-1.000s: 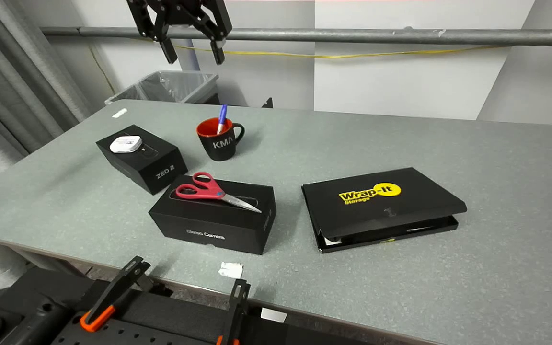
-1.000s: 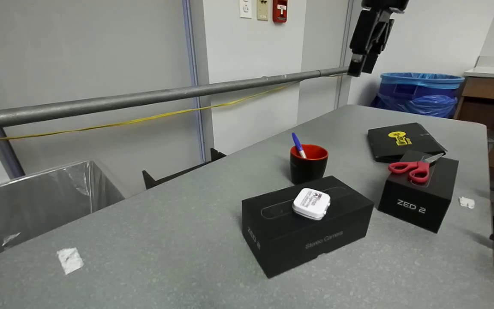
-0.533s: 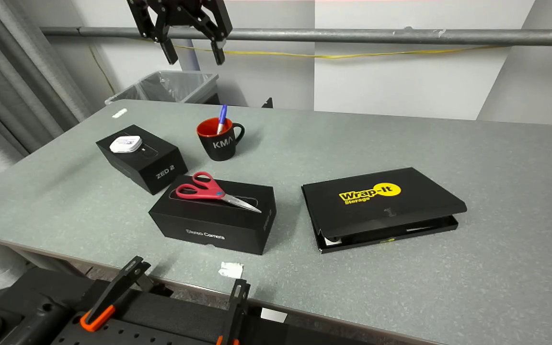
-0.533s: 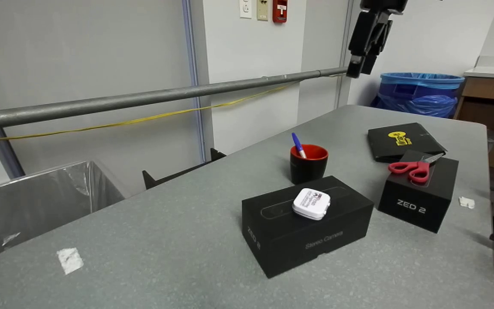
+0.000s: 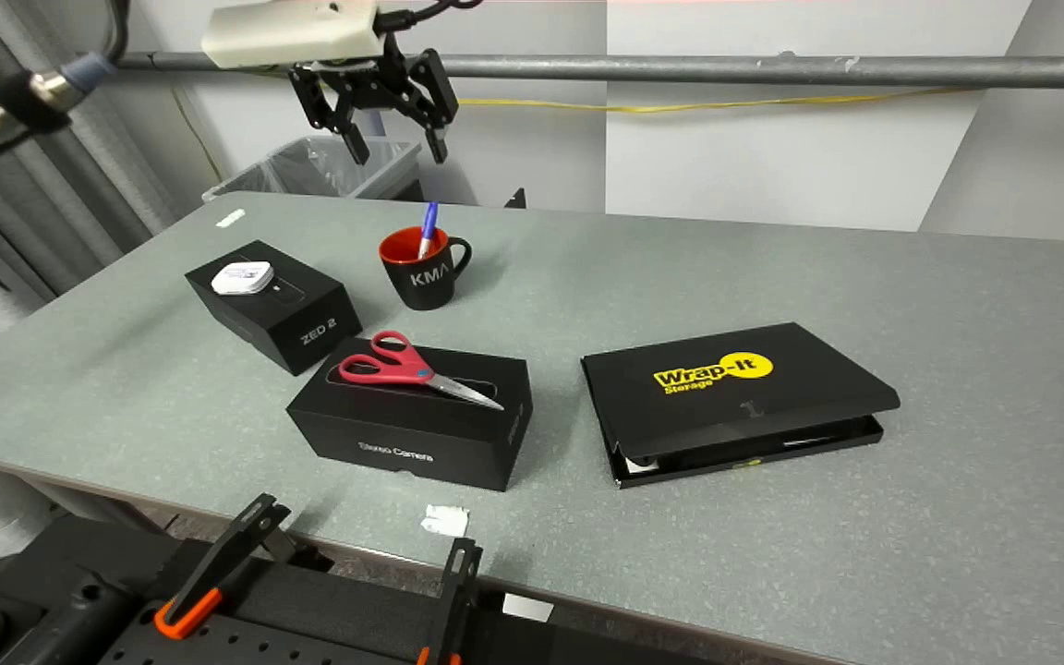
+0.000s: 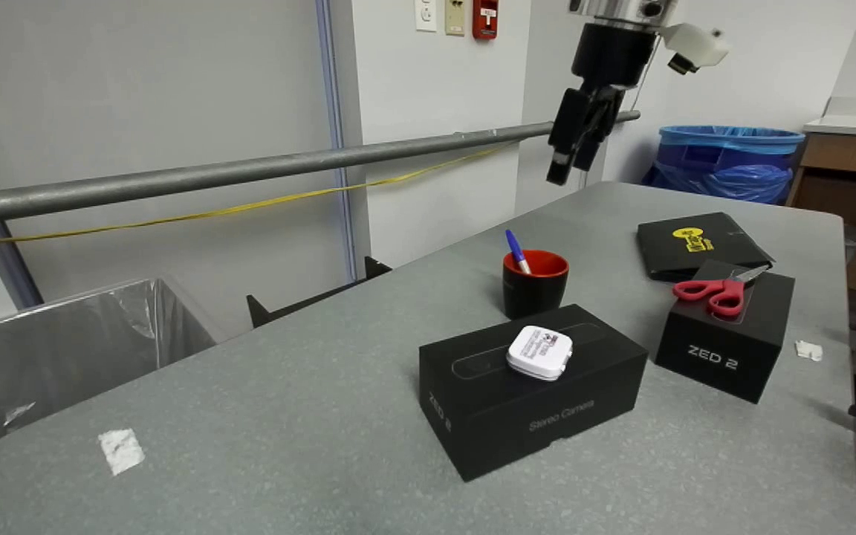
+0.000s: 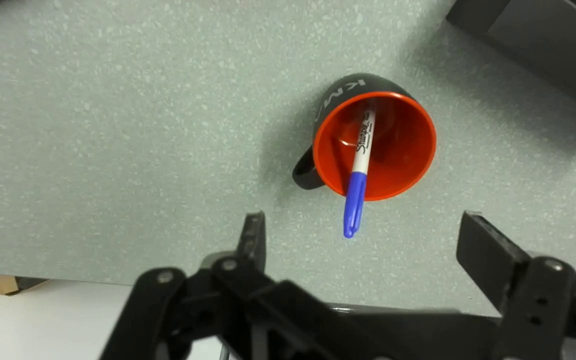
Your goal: Remove the pen from the cup and put it on the table
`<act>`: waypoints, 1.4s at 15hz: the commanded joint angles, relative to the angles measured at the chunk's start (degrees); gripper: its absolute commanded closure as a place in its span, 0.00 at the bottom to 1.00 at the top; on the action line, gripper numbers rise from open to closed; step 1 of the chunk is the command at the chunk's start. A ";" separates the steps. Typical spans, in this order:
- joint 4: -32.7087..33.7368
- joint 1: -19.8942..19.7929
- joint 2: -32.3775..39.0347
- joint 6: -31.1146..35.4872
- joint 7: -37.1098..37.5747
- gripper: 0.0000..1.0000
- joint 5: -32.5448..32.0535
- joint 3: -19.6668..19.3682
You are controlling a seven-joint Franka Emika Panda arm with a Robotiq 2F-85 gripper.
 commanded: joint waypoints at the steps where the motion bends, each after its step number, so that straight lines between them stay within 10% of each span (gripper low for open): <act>1: 5.79 1.84 7.99 4.22 5.26 0.00 -3.93 -1.25; 21: 10.25 10.12 18.01 9.48 16.74 0.00 -4.30 -9.29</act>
